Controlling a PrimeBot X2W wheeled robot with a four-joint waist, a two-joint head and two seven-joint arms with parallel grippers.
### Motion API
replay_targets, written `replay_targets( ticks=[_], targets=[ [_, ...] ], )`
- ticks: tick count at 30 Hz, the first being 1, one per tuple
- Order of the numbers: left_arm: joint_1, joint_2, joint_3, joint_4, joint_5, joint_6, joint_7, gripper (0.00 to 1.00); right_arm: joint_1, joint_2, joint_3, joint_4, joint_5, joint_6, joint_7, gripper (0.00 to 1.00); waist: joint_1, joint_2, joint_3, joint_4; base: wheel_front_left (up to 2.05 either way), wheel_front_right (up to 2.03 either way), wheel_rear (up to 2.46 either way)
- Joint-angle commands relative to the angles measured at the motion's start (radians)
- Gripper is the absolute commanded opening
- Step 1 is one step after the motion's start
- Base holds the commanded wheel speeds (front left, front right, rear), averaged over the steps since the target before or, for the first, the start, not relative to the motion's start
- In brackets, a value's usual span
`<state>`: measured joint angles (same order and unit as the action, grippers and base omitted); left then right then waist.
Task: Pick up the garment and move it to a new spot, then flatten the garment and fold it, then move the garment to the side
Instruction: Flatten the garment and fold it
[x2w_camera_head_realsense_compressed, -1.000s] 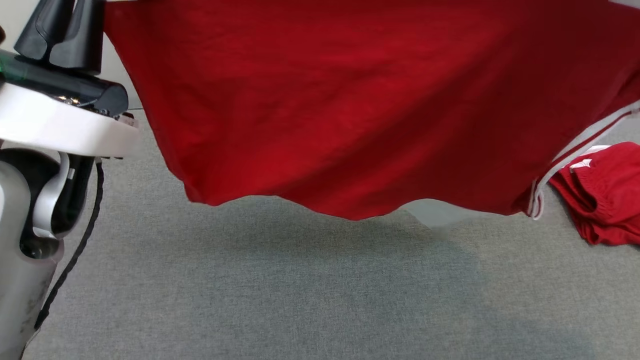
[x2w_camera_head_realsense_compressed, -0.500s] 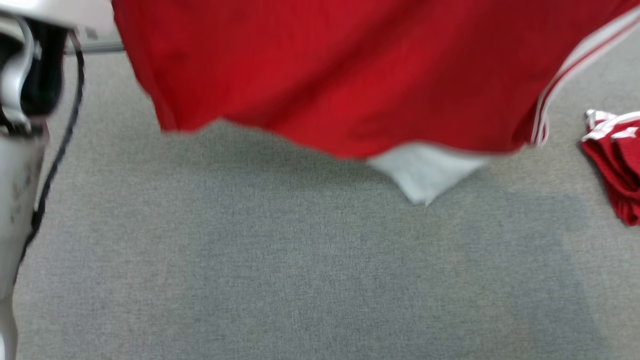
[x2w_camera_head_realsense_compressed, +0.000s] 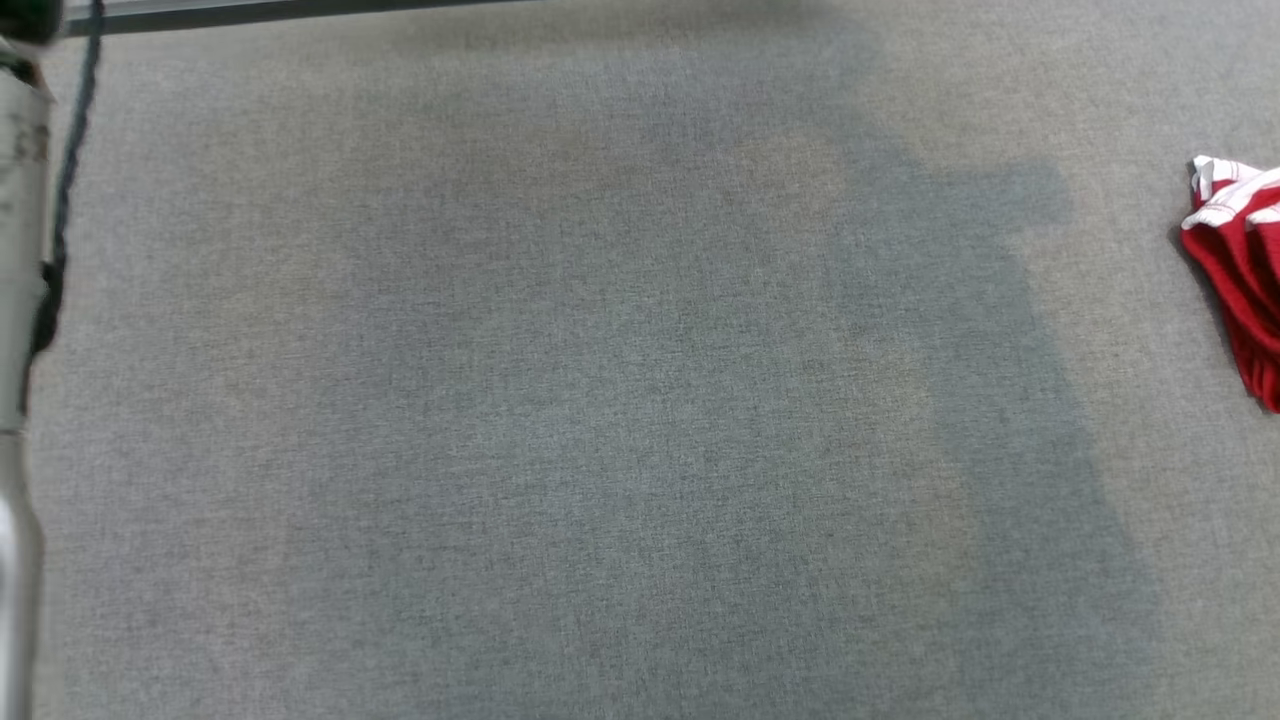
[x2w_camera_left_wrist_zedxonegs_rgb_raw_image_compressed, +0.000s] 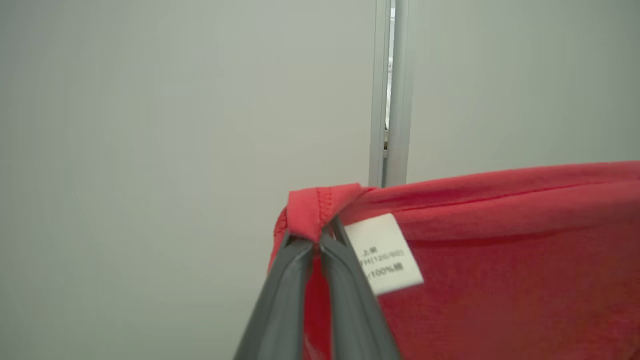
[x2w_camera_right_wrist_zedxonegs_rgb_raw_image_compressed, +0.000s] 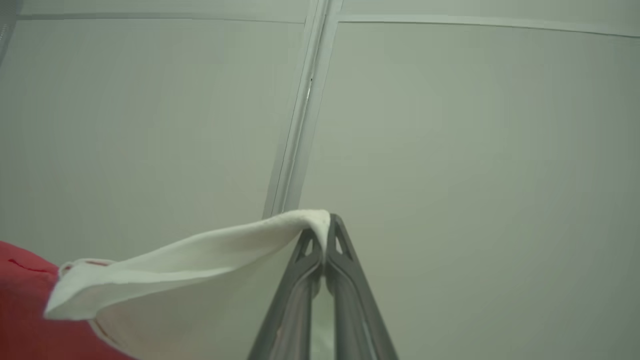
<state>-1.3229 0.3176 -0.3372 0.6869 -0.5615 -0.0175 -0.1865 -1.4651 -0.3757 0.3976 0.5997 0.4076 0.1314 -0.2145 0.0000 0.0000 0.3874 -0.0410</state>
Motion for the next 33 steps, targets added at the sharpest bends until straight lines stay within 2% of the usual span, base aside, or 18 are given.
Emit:
replay_targets(
  ticks=[1, 5, 10, 15, 19, 24, 29, 33],
  targets=[
    [0.027, -0.012, -0.001, 0.042, -0.017, -0.011, 0.0, 0.0, 0.015, 0.015, 0.015, 0.036, 0.019, -0.001, -0.007, 0.0, 0.0, 0.0, 0.003, -0.004, 0.0, 0.0, 0.0],
    [0.092, -0.065, 0.004, 0.207, -0.06, -0.044, -0.02, 0.0, 0.092, 0.067, 0.082, 0.167, 0.07, -0.001, -0.03, 0.0, 0.0, 0.0, 0.011, -0.001, 0.0, 0.0, 0.0],
    [0.209, -0.141, 0.009, 0.386, -0.111, -0.077, -0.047, 0.0, 0.275, 0.123, 0.137, 0.29, 0.149, -0.001, -0.046, 0.0, 0.0, 0.0, 0.014, 0.005, 0.0, 0.0, 0.0],
    [0.308, -0.178, 0.022, 0.499, -0.153, -0.1, -0.063, 0.0, 0.434, 0.165, 0.149, 0.328, 0.226, -0.001, -0.052, 0.0, 0.0, 0.0, 0.003, -0.002, 0.0, 0.0, 0.0],
    [0.383, -0.191, 0.026, 0.514, -0.172, -0.11, -0.074, 0.0, 0.573, 0.163, 0.106, 0.27, 0.244, -0.001, -0.051, 0.0, 0.0, 0.0, -0.033, -0.001, 0.0, 0.0, 0.0],
    [0.513, -0.212, -0.002, 0.431, -0.179, -0.112, -0.079, 0.0, 0.816, 0.131, -0.022, 0.124, 0.22, -0.001, -0.051, 0.0, 0.0, 0.0, -0.108, 0.036, 0.0, 0.0, 0.0],
    [0.695, -0.165, 0.008, 0.309, -0.187, -0.113, -0.079, 0.0, 1.107, 0.138, -0.126, -0.064, 0.155, -0.001, -0.052, 0.0, 0.0, 0.0, -0.205, 0.03, 0.0, 0.0, 0.0],
    [0.859, -0.117, 0.034, 0.206, -0.19, -0.112, -0.079, 0.0, 1.32, 0.143, -0.165, -0.198, 0.099, -0.002, -0.052, 0.0, 0.0, 0.0, -0.271, 0.015, 0.0, 0.0, 0.0]
  ],
)
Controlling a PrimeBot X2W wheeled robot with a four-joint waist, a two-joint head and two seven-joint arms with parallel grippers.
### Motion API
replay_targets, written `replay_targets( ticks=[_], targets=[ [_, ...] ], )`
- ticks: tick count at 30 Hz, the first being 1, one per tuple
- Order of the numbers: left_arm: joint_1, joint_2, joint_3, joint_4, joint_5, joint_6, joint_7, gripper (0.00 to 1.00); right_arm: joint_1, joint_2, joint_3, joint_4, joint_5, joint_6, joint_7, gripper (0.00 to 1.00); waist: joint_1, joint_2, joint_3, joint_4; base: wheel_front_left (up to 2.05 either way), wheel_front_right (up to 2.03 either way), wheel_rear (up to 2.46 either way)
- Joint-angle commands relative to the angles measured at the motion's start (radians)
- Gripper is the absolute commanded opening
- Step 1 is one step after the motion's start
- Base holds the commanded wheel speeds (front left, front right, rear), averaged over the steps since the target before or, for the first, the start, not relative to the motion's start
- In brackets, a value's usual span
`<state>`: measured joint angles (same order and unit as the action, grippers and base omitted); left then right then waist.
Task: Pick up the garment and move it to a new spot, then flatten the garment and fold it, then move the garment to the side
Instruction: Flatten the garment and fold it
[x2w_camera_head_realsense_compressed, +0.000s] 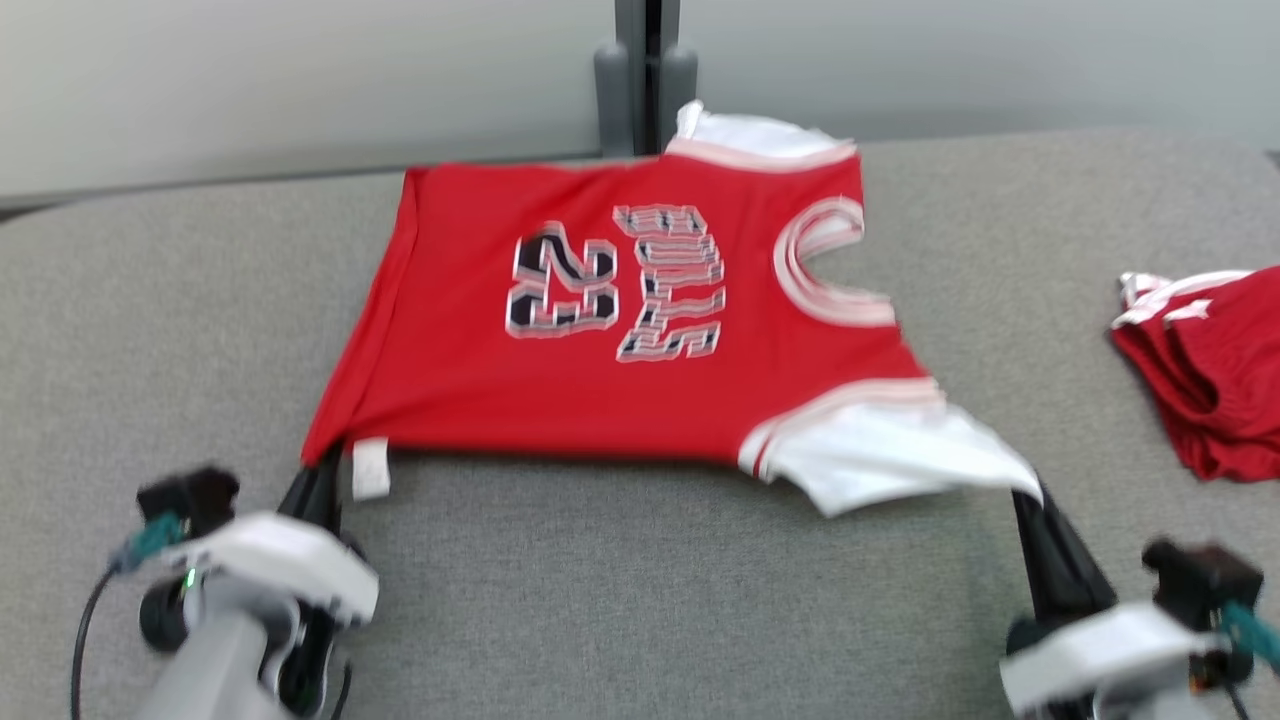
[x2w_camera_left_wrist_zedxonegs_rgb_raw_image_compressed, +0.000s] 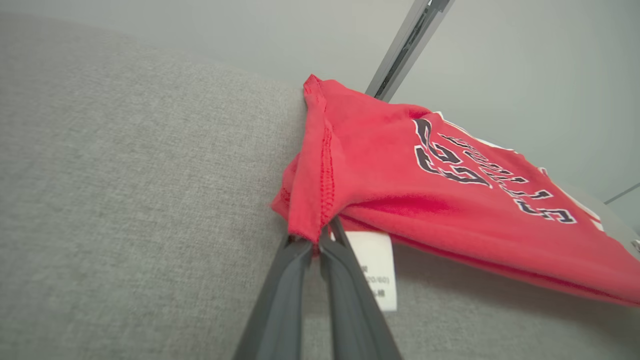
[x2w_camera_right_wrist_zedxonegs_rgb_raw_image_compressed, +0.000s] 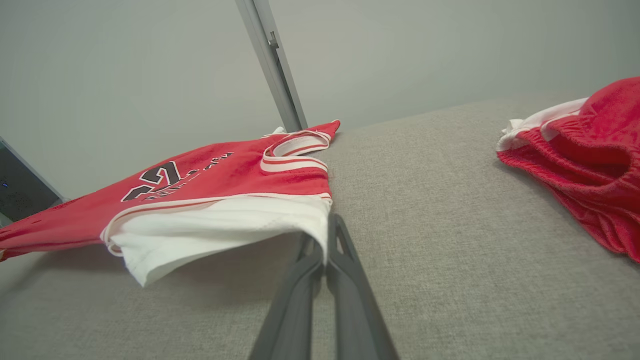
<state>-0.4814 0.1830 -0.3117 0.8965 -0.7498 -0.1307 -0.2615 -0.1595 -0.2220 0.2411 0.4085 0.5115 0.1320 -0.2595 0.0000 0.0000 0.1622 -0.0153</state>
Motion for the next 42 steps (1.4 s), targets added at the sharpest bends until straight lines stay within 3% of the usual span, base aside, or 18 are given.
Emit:
replay_targets(
  ticks=[1, 6, 11, 12, 16, 20, 23, 31, 36, 42],
  targets=[
    [0.06, 0.028, 0.016, -0.028, 0.0, 0.001, -0.004, 0.0, 0.062, -0.007, -0.016, -0.04, -0.012, -0.002, -0.007, 0.0, 0.0, 0.0, -0.062, -0.013, 0.0, 0.0, 0.0],
    [0.267, 0.061, 0.039, -0.183, -0.019, 0.045, 0.005, 0.0, 0.271, -0.018, -0.053, -0.223, -0.064, -0.003, 0.089, 0.0, 0.0, 0.0, -0.127, -0.023, 0.0, 0.0, 0.0],
    [0.475, 0.1, 0.047, -0.44, -0.033, 0.15, 0.09, 0.0, 0.434, -0.028, -0.115, -0.428, -0.103, -0.003, 0.242, 0.0, 0.0, 0.0, -0.169, -0.03, 0.0, 0.0, 0.0],
    [0.475, 0.1, 0.047, -0.44, -0.033, 0.15, 0.09, 0.0, 0.434, -0.028, -0.115, -0.428, -0.103, -0.003, 0.242, 0.0, 0.0, 0.0, -0.169, -0.03, 0.0, 0.0, 0.0],
    [0.614, 0.14, 0.057, -0.698, -0.038, 0.252, 0.187, 0.0, 0.521, -0.022, -0.156, -0.559, -0.121, -0.002, 0.344, 0.0, 0.0, 0.0, -0.177, -0.028, 0.0, 0.0, 0.0],
    [0.686, 0.164, 0.058, -0.883, -0.049, 0.326, 0.273, 0.0, 0.546, -0.004, -0.176, -0.618, -0.124, -0.002, 0.383, 0.0, 0.0, 0.0, -0.173, -0.026, 0.0, 0.0, 0.0],
    [0.696, 0.183, 0.057, -0.949, -0.052, 0.36, 0.328, 0.0, 0.526, -0.002, -0.165, -0.616, -0.122, -0.002, 0.394, 0.0, 0.0, 0.0, -0.163, -0.029, 0.0, 0.0, 0.0],
    [0.59, 0.227, 0.046, -0.976, -0.062, 0.38, 0.452, 0.0, 0.382, -0.022, -0.13, -0.527, -0.089, -0.002, 0.388, 0.0, 0.0, 0.0, -0.063, -0.037, 0.0, 0.0, 0.0],
    [0.494, 0.261, 0.027, -0.936, -0.073, 0.361, 0.545, 0.0, 0.221, -0.052, -0.104, -0.417, -0.065, -0.002, 0.372, 0.0, 0.0, 0.0, 0.012, -0.041, 0.0, 0.0, 0.0],
    [0.377, 0.262, 0.022, -0.865, -0.1, 0.325, 0.605, 0.0, 0.065, -0.085, -0.036, -0.274, -0.03, -0.002, 0.346, 0.0, 0.0, 0.0, 0.063, -0.029, 0.0, 0.0, 0.0]
  ],
)
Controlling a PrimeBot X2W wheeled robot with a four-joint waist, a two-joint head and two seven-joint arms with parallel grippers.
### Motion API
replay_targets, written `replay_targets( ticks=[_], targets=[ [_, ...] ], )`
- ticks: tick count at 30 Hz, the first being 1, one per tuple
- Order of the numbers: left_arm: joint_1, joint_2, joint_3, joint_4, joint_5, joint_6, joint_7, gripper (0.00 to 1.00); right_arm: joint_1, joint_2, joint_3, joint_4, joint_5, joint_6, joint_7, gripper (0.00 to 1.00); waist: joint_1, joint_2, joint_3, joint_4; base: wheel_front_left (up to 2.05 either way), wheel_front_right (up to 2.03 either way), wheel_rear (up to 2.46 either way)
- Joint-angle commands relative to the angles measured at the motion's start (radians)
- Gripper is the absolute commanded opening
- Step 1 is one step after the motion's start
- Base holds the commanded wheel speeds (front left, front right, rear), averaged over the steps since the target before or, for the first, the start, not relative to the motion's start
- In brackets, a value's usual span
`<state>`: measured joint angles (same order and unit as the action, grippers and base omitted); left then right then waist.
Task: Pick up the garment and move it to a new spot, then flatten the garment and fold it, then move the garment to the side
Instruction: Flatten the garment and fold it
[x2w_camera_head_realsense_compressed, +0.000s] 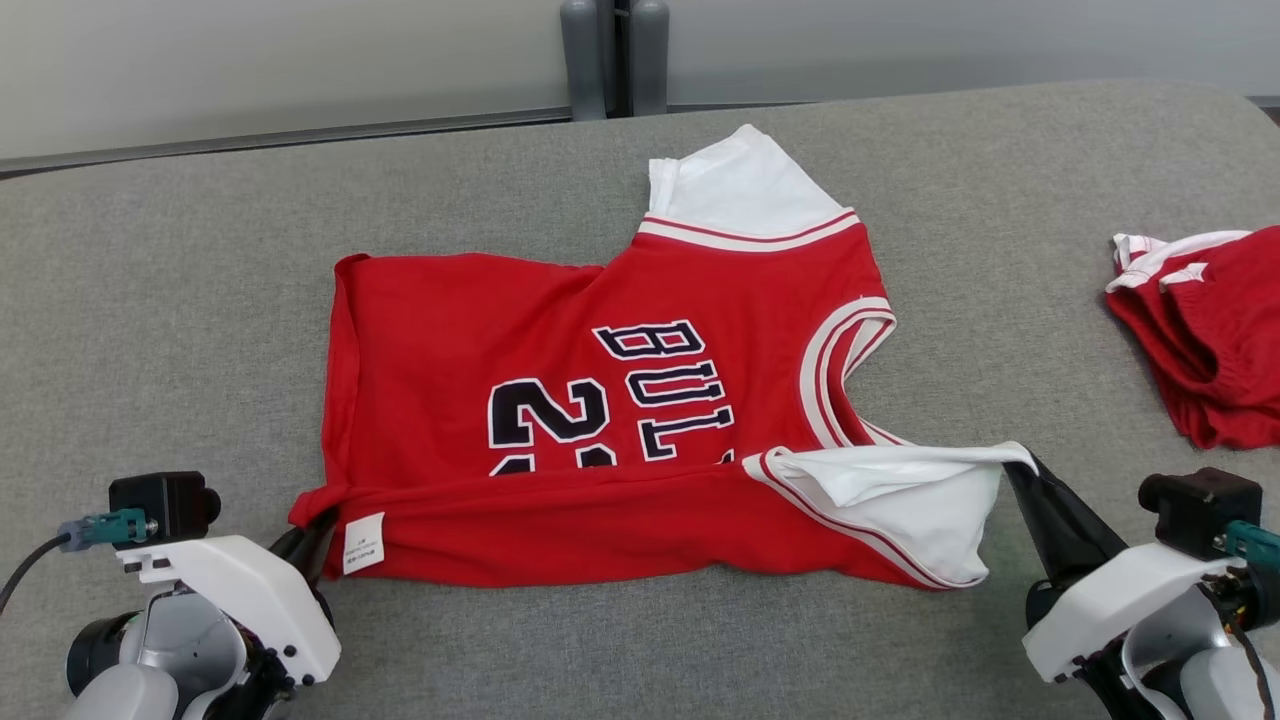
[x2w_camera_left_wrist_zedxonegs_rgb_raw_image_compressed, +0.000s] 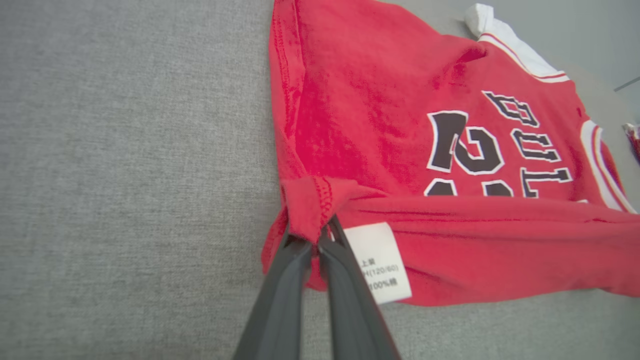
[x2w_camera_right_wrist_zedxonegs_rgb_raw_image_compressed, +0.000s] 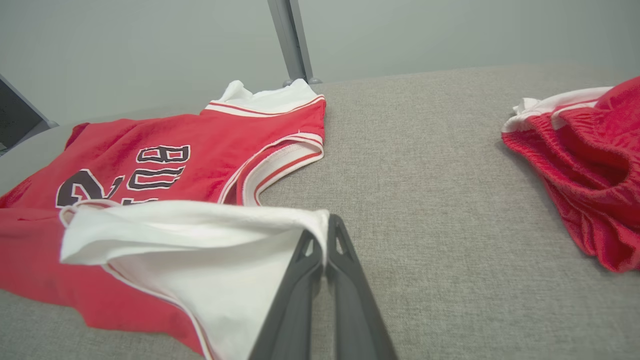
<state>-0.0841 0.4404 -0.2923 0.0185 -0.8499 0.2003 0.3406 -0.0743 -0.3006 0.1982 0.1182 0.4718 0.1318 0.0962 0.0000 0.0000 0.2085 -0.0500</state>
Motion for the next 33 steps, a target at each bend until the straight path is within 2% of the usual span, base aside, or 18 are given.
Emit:
replay_targets(
  ticks=[1, 3, 4, 5, 6, 7, 8, 12, 13, 17, 21, 26, 33],
  targets=[
    [-0.032, 0.008, -0.003, 0.026, 0.001, -0.01, 0.012, 0.0, -0.039, -0.012, 0.027, 0.035, 0.017, -0.002, -0.015, 0.0, 0.0, 0.0, 0.021, 0.006, 0.0, 0.0, 0.0],
    [-0.055, 0.0, 0.001, 0.043, -0.014, -0.019, 0.017, 0.0, -0.077, -0.022, 0.053, 0.07, 0.027, -0.002, -0.034, 0.0, 0.0, 0.0, 0.031, 0.006, 0.0, 0.0, 0.0],
    [-0.065, -0.001, 0.001, 0.05, -0.013, -0.023, 0.012, 0.4, -0.091, -0.024, 0.065, 0.087, 0.032, -0.002, -0.042, 0.0, 0.0, 0.0, 0.036, 0.007, 0.0, 0.0, 0.0],
    [-0.071, -0.002, 0.0, 0.058, -0.014, -0.027, 0.012, 1.0, -0.107, -0.026, 0.073, 0.096, 0.034, -0.002, -0.062, 0.09, 0.0, 0.0, 0.04, 0.008, 0.0, 0.0, 0.0],
    [-0.075, -0.009, 0.004, 0.064, -0.022, -0.03, 0.005, 1.0, -0.121, -0.024, 0.079, 0.106, 0.038, -0.002, -0.079, 0.43, 0.0, 0.0, 0.044, 0.008, 0.0, 0.0, 0.0],
    [-0.079, -0.013, 0.016, 0.066, -0.018, -0.029, -0.019, 1.0, -0.131, -0.025, 0.088, 0.114, 0.037, -0.002, -0.095, 0.94, 0.0, 0.0, 0.047, 0.008, 0.0, 0.0, 0.0],
    [-0.081, -0.016, 0.023, 0.069, -0.012, -0.027, -0.039, 1.0, -0.142, -0.027, 0.093, 0.118, 0.028, -0.002, -0.118, 1.0, 0.0, 0.0, 0.05, 0.007, 0.0, 0.0, 0.0],
    [-0.073, -0.04, 0.065, 0.05, 0.054, -0.017, -0.231, 1.0, -0.169, -0.034, 0.099, 0.109, -0.032, -0.002, -0.238, 1.0, 0.0, 0.0, 0.05, 0.008, 0.0, 0.0, 0.0],
    [-0.073, -0.04, 0.065, 0.05, 0.054, -0.017, -0.231, 1.0, -0.169, -0.034, 0.099, 0.109, -0.032, -0.002, -0.238, 1.0, 0.0, 0.0, 0.05, 0.008, 0.0, 0.0, 0.0],
    [-0.052, -0.069, 0.069, 0.026, 0.134, 0.001, -0.398, 1.0, -0.149, -0.026, 0.038, 0.062, -0.141, -0.002, -0.319, 1.0, 0.0, 0.0, 0.034, 0.015, 0.0, 0.0, 0.0],
    [-0.027, -0.089, 0.059, 0.014, 0.215, 0.025, -0.53, 1.0, -0.094, 0.018, -0.04, -0.013, -0.224, -0.002, -0.342, 1.0, 0.0, 0.0, 0.008, 0.024, 0.0, 0.0, 0.0],
    [0.02, -0.108, 0.043, -0.013, 0.294, 0.047, -0.59, 1.0, 0.006, 0.065, -0.086, -0.079, -0.281, -0.002, -0.324, 1.0, 0.0, 0.0, -0.036, 0.022, 0.0, 0.0, 0.0],
    [0.138, -0.123, 0.034, -0.041, 0.357, 0.063, -0.605, 1.0, 0.139, 0.11, -0.111, -0.124, -0.293, -0.002, -0.282, 1.0, 0.0, 0.0, -0.101, 0.012, 0.0, 0.0, 0.0]
  ],
)
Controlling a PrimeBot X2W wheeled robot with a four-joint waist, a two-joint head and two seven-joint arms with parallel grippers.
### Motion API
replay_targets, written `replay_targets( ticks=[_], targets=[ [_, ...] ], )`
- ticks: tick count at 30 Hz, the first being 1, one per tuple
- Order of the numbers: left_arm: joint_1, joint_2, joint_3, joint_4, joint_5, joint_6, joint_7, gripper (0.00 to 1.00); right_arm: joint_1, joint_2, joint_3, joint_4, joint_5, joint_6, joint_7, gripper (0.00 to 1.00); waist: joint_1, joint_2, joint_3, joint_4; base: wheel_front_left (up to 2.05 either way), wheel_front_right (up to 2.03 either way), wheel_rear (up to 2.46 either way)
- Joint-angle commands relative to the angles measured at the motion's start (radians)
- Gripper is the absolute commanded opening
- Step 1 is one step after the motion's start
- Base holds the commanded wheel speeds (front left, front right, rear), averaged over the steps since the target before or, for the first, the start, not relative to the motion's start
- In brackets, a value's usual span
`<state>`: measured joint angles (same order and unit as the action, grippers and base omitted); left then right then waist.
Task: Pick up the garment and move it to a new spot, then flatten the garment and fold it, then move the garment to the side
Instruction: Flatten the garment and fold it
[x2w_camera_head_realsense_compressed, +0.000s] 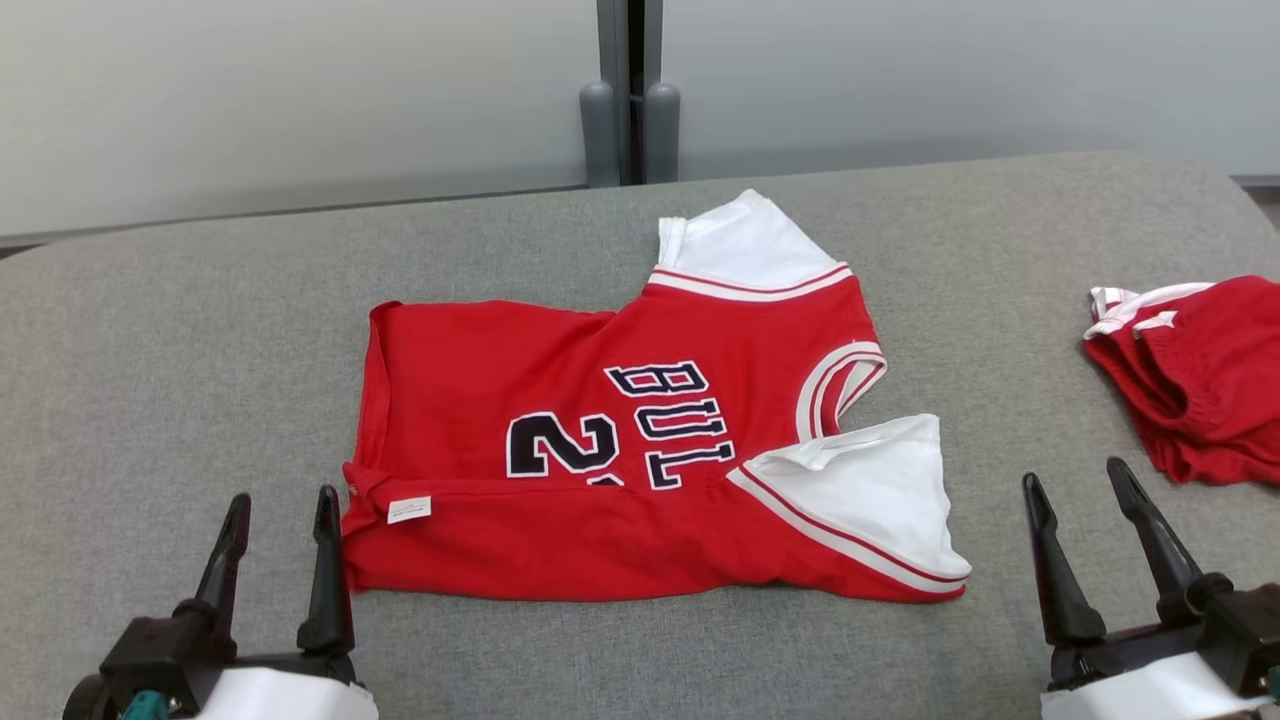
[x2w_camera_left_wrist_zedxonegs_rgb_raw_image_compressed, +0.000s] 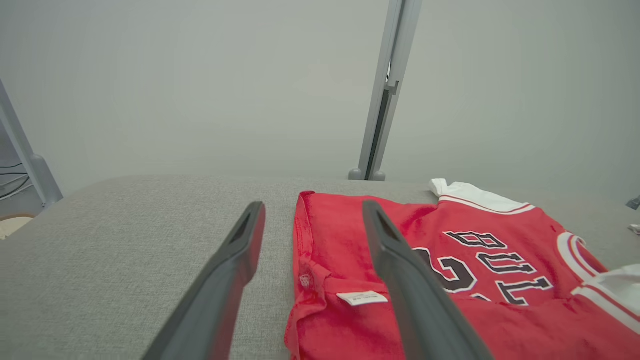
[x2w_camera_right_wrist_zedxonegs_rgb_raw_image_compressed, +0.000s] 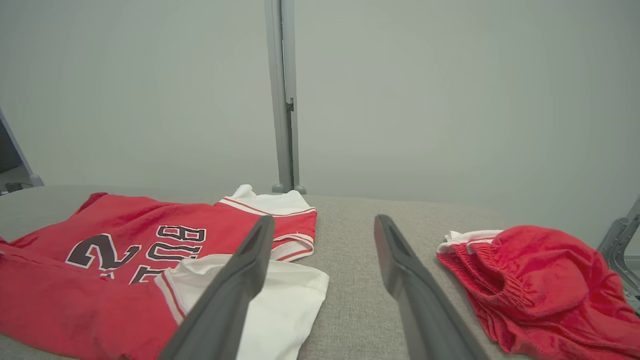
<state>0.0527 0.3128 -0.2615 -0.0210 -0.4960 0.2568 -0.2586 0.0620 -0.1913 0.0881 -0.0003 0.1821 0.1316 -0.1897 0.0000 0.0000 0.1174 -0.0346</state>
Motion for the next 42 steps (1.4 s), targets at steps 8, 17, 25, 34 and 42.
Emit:
replay_targets(
  ticks=[8, 17, 25, 34, 42],
  targets=[
    [0.033, 0.011, 0.0, -0.004, 0.023, 0.0, -0.006, 1.0, 0.032, 0.016, -0.003, -0.028, 0.0, -0.002, 0.023, 1.0, 0.0, 0.0, -0.018, -0.005, 0.0, 0.0, 0.0],
    [0.028, 0.017, -0.018, 0.021, 0.019, -0.009, 0.014, 1.0, 0.035, 0.014, 0.001, -0.004, 0.014, -0.002, 0.035, 1.0, 0.0, 0.0, -0.032, -0.005, 0.0, 0.0, 0.0],
    [-0.013, 0.009, -0.056, 0.127, -0.017, -0.058, 0.076, 1.0, 0.016, 0.012, 0.034, 0.093, 0.033, -0.002, 0.045, 1.0, 0.0, 0.0, -0.012, 0.0, 0.0, 0.0, 0.0],
    [-0.127, -0.038, -0.064, 0.385, -0.103, -0.164, 0.088, 1.0, -0.089, 0.024, 0.115, 0.359, 0.074, -0.002, 0.0, 1.0, 0.0, 0.0, 0.044, 0.009, 0.0, 0.0, 0.0],
    [-0.207, -0.047, -0.077, 0.514, -0.127, -0.233, 0.087, 1.0, -0.173, 0.04, 0.166, 0.528, 0.108, -0.002, -0.035, 0.89, 0.0, 0.0, 0.072, 0.019, 0.0, 0.0, 0.0]
  ],
)
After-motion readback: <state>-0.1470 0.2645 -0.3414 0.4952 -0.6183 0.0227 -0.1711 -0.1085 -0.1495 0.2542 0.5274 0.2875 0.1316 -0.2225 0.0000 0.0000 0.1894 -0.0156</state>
